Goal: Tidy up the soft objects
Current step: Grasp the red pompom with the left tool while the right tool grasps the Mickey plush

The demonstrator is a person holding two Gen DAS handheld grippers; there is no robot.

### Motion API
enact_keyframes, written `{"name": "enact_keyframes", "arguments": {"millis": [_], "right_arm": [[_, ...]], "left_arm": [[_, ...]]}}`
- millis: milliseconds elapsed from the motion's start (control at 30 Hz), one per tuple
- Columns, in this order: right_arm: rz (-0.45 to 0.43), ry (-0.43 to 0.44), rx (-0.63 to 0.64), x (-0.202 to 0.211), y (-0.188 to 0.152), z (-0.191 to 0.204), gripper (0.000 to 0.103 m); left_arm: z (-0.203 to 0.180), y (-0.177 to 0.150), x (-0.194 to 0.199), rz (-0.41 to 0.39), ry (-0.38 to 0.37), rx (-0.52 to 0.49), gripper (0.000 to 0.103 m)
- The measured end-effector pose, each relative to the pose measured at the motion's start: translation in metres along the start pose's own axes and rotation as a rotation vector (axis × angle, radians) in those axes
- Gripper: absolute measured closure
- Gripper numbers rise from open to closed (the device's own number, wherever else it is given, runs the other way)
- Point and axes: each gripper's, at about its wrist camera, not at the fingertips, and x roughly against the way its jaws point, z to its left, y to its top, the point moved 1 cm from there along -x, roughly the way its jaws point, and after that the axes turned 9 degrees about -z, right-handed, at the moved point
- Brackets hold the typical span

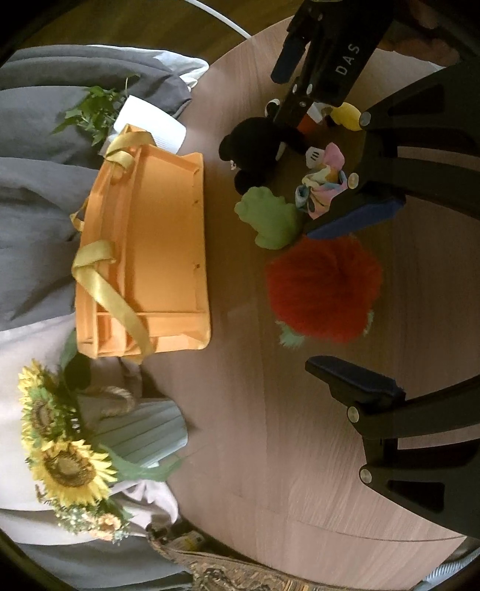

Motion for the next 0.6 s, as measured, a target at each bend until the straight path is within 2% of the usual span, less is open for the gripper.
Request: {"name": "enact_keyframes", "arguments": {"millis": [333,600], "right_arm": [[0.027,-0.019,0.002,-0.017,-0.005,-0.004,0.026],[0.053,-0.020,0.005,-0.031,-0.008,-0.004,0.031]], "left_arm": [[0.000,-0.009,-0.027,0.065,-0.016,0.017,0.039],[0.000,-0.011,-0.042,0.092,-0.021,0.015,0.040]]}}
